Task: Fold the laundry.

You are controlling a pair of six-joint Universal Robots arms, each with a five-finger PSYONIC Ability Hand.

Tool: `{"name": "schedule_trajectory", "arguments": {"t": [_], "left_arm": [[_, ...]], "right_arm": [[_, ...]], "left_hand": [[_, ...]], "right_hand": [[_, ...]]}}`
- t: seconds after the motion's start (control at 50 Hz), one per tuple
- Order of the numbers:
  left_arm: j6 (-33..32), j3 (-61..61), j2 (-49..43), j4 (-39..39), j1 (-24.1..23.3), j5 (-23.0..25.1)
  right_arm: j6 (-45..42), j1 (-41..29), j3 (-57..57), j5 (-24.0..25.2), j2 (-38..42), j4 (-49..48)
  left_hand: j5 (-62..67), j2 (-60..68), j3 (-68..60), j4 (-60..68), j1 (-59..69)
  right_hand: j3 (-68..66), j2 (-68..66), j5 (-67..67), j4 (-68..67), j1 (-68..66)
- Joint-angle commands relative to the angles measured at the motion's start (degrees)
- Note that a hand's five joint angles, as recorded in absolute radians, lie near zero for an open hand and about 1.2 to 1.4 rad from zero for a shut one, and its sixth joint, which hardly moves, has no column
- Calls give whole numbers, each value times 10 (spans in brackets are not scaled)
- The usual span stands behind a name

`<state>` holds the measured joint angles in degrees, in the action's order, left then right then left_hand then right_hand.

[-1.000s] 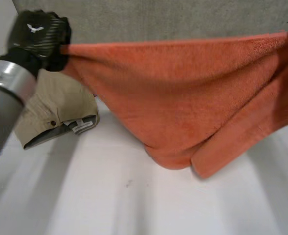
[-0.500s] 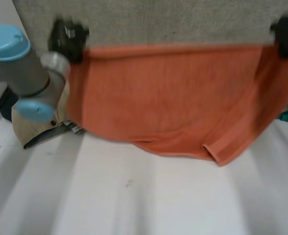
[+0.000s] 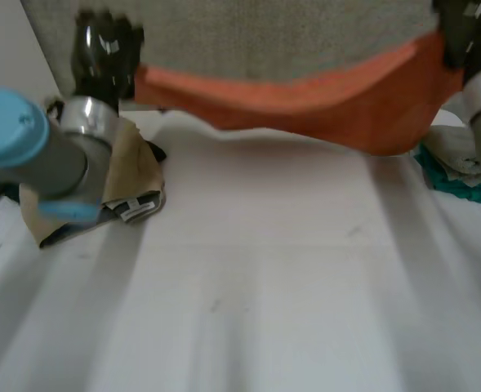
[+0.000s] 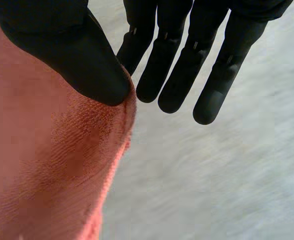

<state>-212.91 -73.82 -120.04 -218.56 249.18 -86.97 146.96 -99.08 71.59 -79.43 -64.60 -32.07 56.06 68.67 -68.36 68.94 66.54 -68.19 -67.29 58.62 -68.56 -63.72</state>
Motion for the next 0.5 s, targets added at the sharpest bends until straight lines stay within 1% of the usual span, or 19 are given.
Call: {"name": "schedule_trajectory", "arguments": {"t": [0.02,0.04,0.1,0.12,0.18,0.2,0.26,0.28,0.32,0.34,0.36,0.42,0.44,0.5], "left_arm": [[-8,-194,49,4,-4,2],[-15,-231,60,6,-4,1],[-35,-282,81,18,-5,1],[-57,-313,98,36,-5,1],[-93,-350,125,73,-5,-3],[-117,-370,144,107,-6,-6],[-151,-397,181,179,-7,-14],[-164,-411,210,243,-8,-27],[-168,-419,240,313,-11,-43],[-166,-422,254,349,-13,-50],[-162,-425,279,418,-18,-57],[-154,-430,301,505,-24,-55],[-150,-432,306,543,-26,-53],[-146,-424,306,547,-26,-48]], "right_arm": [[-13,24,130,62,5,86],[-22,36,157,74,8,105],[-47,46,189,91,7,132],[-68,53,209,101,4,151],[-110,66,235,104,-2,190],[-135,71,246,104,-8,223],[-176,78,255,99,-36,301],[-198,84,259,92,-59,369],[-218,93,261,83,-76,437],[-235,105,264,72,-90,503],[-243,110,267,69,-97,532],[-273,124,278,65,-128,601],[-282,126,282,65,-135,602],[-307,130,288,61,-148,591]], "left_hand": [[139,113,-116,111,135],[139,113,-116,111,135],[139,113,-116,111,135],[139,113,-116,111,135],[139,113,-116,111,135],[139,113,-116,111,135],[139,113,-116,111,135],[139,113,-116,111,135],[139,113,-116,111,135],[139,113,-116,111,135],[139,113,-116,111,135],[139,113,-116,111,135],[139,113,-116,111,135],[139,113,-116,111,135]], "right_hand": [[-118,-127,114,-114,-163],[-118,-127,114,-114,-163],[-118,-127,114,-114,-163],[-118,-127,114,-114,-163],[-118,-127,114,-114,-163],[-118,-127,114,-114,-163],[-118,-127,114,-114,-163],[-118,-127,114,-114,-163],[-118,-127,114,-114,-163],[-118,-127,114,-114,-163],[-118,-127,114,-114,-163],[-118,-127,114,-114,-163],[-118,-127,114,-114,-163],[-118,-127,114,-114,-163]]}}
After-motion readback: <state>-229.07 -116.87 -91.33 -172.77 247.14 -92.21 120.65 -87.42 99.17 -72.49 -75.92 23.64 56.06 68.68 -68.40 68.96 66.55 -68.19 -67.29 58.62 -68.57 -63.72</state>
